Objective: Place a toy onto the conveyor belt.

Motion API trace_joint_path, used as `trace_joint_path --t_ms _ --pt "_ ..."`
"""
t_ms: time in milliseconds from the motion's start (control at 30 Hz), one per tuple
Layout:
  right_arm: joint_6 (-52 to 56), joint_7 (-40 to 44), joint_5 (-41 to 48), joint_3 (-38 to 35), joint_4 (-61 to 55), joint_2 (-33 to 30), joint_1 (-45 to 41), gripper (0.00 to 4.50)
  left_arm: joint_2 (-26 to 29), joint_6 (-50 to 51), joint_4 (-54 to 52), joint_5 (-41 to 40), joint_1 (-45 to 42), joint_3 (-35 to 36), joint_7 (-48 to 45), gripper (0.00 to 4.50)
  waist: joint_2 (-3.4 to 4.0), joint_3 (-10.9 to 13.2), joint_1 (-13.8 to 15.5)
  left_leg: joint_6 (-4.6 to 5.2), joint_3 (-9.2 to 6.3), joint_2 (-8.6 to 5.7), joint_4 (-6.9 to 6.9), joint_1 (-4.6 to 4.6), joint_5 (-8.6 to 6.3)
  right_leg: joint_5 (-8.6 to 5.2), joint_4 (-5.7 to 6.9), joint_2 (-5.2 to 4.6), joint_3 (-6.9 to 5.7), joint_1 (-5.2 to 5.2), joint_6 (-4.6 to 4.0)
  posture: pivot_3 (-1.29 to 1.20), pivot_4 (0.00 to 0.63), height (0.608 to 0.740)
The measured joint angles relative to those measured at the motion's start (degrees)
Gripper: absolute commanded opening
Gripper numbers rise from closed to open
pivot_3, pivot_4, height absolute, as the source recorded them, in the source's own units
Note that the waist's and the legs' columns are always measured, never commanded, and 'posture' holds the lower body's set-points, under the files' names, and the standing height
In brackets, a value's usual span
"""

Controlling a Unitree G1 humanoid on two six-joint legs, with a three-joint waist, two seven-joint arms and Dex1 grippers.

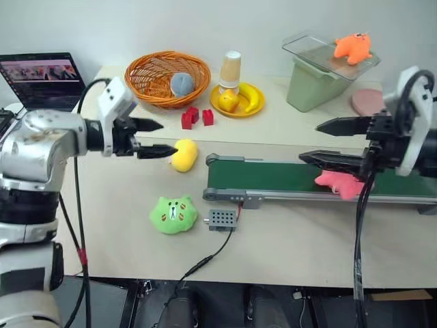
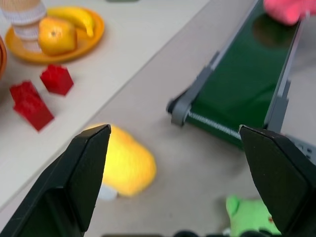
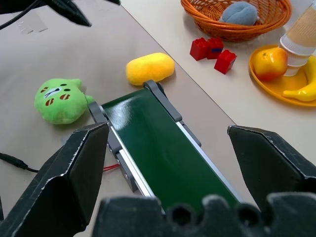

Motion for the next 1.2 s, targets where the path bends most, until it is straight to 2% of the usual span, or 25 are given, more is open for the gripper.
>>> trace_joint_path --t_ms 200,367,700,933,1033,1200 --pt "-1.5 1.7 -2.3 2.3 1.8 0.8 -0.8 4.5 2.6 -0.5 -10.0 -5.8 13.2 3.0 -4.0 4.43 0.0 0.0 0.3 -0.03 0.04 0.01 0.01 0.01 0.01 -0.02 0.02 0.0 -0.03 0.01 -0.02 0.0 0.15 0.739" --pt "-1.8 2.7 -2.9 2.3 2.2 0.8 -0.8 4.5 3.6 -5.7 -12.8 -6.1 16.4 3.0 -5.3 4.43 0.01 0.0 0.2 -0.01 0.04 0.01 0.0 0.12 -0.01 -0.07 0.01 0.0 -0.02 0.03 -0.11 0.0 0.15 0.739" --pt "-1.7 2.9 -2.7 -1.6 1.7 -0.7 2.1 4.5 3.5 -23.9 -8.9 3.8 21.8 -4.2 -7.6 4.43 0.01 0.0 0.3 0.03 0.11 0.01 -0.01 0.08 -0.03 -0.07 0.0 0.0 -0.02 0.01 -0.12 0.0 0.15 0.739" --pt "-0.9 2.8 -2.0 -3.5 -0.1 -1.3 4.3 4.5 -1.2 -29.1 -4.4 7.1 19.8 -8.2 -7.2 4.43 0.01 0.0 0.2 0.17 0.09 0.02 -0.01 0.08 -0.11 -0.07 0.02 0.0 -0.02 0.0 -0.12 0.0 0.15 0.739" --pt "0.1 2.6 -0.5 -4.7 -1.1 -2.0 4.4 4.5 -2.3 -30.6 -2.7 8.1 18.6 -8.6 -6.6 3.71 0.01 0.0 0.2 0.1 0.09 0.02 -0.01 0.08 -0.07 -0.07 0.02 0.0 -0.02 0.01 -0.12 0.0 0.15 0.739" --pt "2.5 2.5 2.5 -5.5 -2.8 -2.9 4.4 4.5 -2.5 -33.1 -1.3 9.6 18.6 -9.9 -7.0 1.92 0.01 0.0 0.2 0.34 0.01 0.04 -0.01 0.11 -0.21 -0.07 0.0 0.0 -0.01 0.02 -0.12 0.0 0.15 0.739"
